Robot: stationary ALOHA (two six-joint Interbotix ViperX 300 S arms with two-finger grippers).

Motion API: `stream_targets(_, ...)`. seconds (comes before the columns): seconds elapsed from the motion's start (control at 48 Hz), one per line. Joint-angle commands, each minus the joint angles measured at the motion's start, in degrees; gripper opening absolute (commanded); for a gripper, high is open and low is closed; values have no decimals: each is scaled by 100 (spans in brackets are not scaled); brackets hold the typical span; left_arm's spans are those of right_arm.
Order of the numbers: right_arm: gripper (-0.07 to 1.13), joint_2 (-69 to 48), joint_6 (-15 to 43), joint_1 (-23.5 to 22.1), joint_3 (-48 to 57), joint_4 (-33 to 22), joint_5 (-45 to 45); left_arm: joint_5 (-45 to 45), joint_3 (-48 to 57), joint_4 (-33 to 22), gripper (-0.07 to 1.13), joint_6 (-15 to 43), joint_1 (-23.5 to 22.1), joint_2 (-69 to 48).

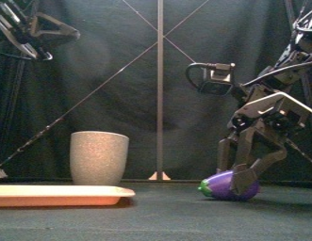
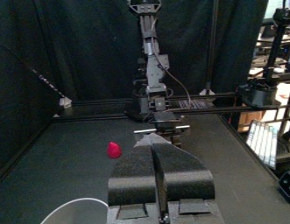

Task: Pick the eggplant then place it in the grey bowl
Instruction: Place eggplant in the grey bowl

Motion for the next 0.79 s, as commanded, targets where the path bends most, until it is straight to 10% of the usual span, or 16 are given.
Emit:
stream_targets(0.021, 61, -97, 0, 0, -105, 26, 0, -18, -70, 18, -3, 9, 35, 18)
stream_targets(0.792, 55, 606, -18, -1635, -3560, -1222, 79, -18, -44, 18, -3, 9, 53, -9)
